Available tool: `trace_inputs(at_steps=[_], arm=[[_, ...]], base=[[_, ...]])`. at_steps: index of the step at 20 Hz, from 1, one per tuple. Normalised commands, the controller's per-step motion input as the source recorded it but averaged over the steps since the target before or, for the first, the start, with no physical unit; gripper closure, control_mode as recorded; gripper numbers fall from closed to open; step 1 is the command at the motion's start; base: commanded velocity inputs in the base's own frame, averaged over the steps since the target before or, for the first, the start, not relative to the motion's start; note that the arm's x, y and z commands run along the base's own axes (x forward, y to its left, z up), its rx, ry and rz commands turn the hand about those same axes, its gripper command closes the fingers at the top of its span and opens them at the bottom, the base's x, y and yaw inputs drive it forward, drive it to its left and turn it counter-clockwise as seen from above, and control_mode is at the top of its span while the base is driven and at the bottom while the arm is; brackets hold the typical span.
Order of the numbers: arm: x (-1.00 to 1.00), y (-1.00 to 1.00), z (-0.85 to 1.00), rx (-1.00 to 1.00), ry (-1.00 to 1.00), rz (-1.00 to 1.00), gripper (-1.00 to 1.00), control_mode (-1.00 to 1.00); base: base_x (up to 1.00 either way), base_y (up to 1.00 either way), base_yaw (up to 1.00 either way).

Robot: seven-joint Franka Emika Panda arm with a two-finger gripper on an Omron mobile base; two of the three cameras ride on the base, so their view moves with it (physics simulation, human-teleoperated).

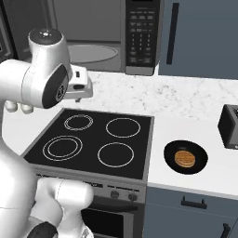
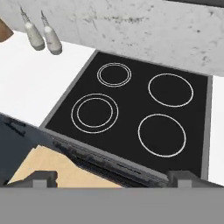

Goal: Open the microwave, place the bowl with waffle inside the microwave, then close the microwave door and turn it on.

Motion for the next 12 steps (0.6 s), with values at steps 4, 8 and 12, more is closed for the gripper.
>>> trace_inputs(at_steps=[4, 8, 12], arm=[[0.3, -1.0, -0.64, -0.29, 0.21, -0.42, -1.0, -1.0], [0.55, -1.0, -0.79, -0.15, 0.25, -0.4, -1.0, -1.0], [0.84, -1.0, -0.95, 0.01, 0.08, -0.33, -1.0, -1.0]], base=[[0.0, 0.0, 0.0], [0.0, 0.0, 0.0], [0.0, 0.0, 0.0]])
